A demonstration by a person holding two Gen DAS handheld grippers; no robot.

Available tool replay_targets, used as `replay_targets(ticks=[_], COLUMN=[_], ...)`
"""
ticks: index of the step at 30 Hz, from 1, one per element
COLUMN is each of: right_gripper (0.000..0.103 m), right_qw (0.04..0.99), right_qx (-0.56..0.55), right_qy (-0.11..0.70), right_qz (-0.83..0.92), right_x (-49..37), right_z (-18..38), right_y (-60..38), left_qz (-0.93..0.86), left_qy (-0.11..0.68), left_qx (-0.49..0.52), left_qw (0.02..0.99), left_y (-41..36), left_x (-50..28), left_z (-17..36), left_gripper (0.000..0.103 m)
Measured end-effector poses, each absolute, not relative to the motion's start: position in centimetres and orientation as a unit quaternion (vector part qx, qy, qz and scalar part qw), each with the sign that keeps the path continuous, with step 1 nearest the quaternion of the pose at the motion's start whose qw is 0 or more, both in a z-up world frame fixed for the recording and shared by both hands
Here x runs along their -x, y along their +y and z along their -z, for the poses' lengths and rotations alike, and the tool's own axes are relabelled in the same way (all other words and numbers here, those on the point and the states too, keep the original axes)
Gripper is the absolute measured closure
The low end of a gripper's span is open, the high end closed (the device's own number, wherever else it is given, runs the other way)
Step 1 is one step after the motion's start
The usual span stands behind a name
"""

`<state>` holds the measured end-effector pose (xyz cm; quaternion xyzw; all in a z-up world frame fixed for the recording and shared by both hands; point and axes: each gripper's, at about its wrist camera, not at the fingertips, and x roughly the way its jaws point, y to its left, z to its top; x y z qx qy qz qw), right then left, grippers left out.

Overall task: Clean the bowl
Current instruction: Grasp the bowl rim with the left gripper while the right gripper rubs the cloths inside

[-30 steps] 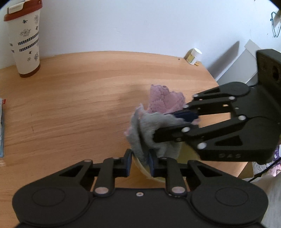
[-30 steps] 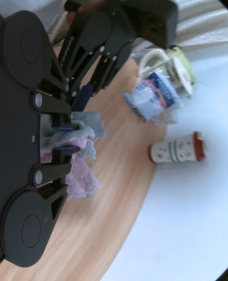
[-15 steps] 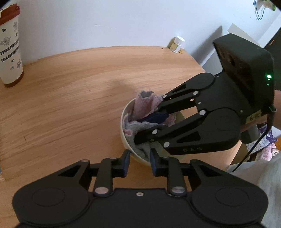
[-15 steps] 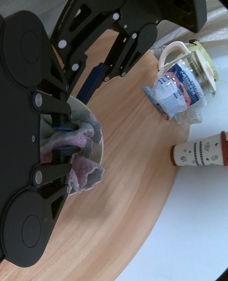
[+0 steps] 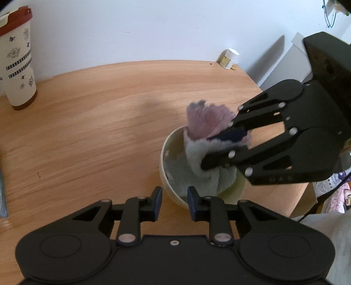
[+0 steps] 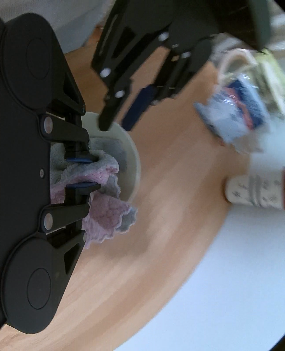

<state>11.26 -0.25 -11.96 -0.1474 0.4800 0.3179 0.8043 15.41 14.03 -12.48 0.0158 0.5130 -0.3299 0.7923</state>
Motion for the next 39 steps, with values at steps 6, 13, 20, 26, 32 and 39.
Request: replay_targets(ticks=[6,13,20,26,32,39], right_gripper=[0.084,0.084,0.083,0.083,0.083,0.083], right_qw=[0.829,0.830,0.814,0.781,0.792,0.789], right_qx=[0.146,0.155,0.156,0.159,0.176,0.241], right_qy=[0.455,0.460,0.488,0.534,0.517,0.511], right_qz=[-0.291,-0.274,-0.274,-0.282,-0.273,-0.243], right_x=[-11.1,-11.7,-12.3,-12.7,-11.4,-10.8], right_z=[13.2,14.7,15.6,15.6,13.0,14.3], right_y=[0.6,1.5,1.6,1.2,0.2,1.2], left_qz=[0.330,0.328,0.315,0.301,0.295,0.288], left_qy=[0.509,0.507,0.503,0.499,0.499,0.498], left_qx=[-0.034,-0.034,-0.037,-0.039,-0.037,-0.036], left_qw=[0.794,0.797,0.804,0.812,0.814,0.817], left_y=[13.3,13.3,13.1,12.9,12.7,12.6], left_x=[-15.1,-14.7,-14.2,-14.1,-14.1,-14.0], left_z=[12.3,12.4,12.3,12.2,12.4,12.4], left_gripper=[0.083,0.082,0.083,0.087,0.087,0.087])
